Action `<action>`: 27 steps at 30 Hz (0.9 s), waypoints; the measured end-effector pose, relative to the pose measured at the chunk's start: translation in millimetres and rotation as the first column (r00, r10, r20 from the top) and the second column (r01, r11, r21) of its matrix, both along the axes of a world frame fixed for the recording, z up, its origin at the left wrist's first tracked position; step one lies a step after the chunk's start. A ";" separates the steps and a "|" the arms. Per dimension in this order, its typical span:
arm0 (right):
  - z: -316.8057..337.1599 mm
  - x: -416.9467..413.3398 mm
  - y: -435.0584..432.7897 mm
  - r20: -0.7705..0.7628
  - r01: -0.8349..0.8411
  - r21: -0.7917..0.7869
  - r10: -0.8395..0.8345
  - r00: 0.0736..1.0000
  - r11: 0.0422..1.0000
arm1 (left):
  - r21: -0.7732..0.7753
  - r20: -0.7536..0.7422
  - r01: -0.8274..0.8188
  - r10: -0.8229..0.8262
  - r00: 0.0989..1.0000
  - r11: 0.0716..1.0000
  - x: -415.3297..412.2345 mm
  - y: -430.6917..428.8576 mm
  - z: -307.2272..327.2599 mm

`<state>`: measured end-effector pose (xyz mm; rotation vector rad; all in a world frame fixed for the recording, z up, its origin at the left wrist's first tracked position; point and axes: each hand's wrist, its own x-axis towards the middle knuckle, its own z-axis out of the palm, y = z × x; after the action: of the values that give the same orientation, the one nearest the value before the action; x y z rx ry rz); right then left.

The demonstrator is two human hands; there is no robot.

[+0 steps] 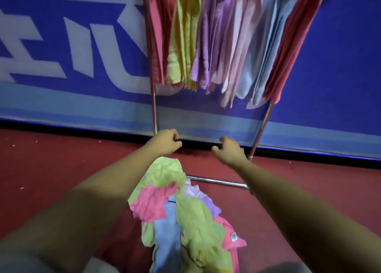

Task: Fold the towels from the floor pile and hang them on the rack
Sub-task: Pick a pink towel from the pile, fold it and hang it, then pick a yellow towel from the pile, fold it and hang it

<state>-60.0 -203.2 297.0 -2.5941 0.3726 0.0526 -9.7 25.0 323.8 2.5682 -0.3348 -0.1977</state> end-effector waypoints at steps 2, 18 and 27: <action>-32.3 -3.0 15.0 -0.063 -0.030 -0.007 0.030 0.998 1.000 | 0.013 -0.052 -0.023 0.024 0.998 1.000 -4.1 16.6 -32.3; -264.8 -6.7 33.9 -0.493 -0.066 0.078 0.096 0.865 0.995 | 0.401 -0.258 0.346 -0.258 0.931 0.848 0.0 23.9 -305.0; -354.3 -10.7 44.9 -0.533 0.208 0.092 -0.128 0.836 0.974 | 0.158 -0.570 0.371 -0.222 0.791 0.915 -25.7 -19.3 -414.8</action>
<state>-70.8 -158.3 -57.3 -2.3522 0.7614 0.7142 -35.4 5.7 -91.0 2.5503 -0.5218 -1.1382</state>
